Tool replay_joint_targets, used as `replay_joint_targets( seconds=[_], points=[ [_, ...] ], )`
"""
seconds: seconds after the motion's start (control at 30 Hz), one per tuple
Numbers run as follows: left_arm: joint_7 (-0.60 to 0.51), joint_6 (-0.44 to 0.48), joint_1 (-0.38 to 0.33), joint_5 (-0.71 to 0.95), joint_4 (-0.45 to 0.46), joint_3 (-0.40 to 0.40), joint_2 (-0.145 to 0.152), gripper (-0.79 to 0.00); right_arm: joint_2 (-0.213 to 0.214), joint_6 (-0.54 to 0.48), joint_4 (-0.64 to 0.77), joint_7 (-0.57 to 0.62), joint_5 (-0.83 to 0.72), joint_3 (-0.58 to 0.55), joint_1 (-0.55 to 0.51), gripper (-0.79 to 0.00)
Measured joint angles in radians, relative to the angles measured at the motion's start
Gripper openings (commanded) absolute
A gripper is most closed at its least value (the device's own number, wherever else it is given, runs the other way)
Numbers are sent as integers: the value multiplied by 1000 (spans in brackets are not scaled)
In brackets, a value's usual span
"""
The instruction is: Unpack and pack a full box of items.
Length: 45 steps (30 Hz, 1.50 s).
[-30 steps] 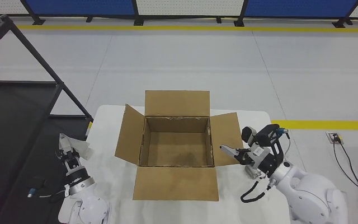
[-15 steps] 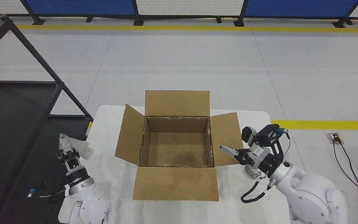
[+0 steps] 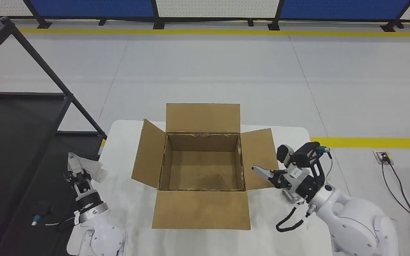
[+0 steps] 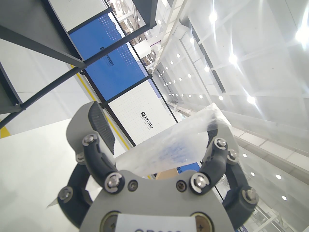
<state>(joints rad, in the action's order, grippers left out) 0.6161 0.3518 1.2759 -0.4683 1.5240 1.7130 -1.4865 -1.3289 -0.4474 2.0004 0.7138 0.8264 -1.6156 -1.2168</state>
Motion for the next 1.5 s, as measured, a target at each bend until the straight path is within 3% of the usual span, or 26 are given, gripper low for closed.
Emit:
replay_joint_targets(
  seconds=[0.47, 0.6, 0.83, 1.03, 1.23, 1.5],
  points=[
    [-39, 2, 0, 15, 7, 2, 2, 0, 4, -2, 3, -12, 43, 4, -10, 0],
    [-89, 22, -9, 9, 4, 10, 7, 0, 19, -101, -10, 17, 119, -4, -8, 0],
    [-138, 60, -13, 24, 5, 27, 13, 0, 51, -223, -44, 65, 168, -130, -58, 0],
    [-156, 76, -20, 30, 0, 39, 17, 0, 73, -211, -102, 95, 255, -241, -136, 0],
    [-147, 70, -33, 30, -1, 36, 18, 0, 86, -194, -255, 164, 341, -189, -86, 0],
    [-126, 62, -31, 6, 3, 16, 16, 0, 91, -139, -443, 125, 462, -59, -1, 0]
  ],
)
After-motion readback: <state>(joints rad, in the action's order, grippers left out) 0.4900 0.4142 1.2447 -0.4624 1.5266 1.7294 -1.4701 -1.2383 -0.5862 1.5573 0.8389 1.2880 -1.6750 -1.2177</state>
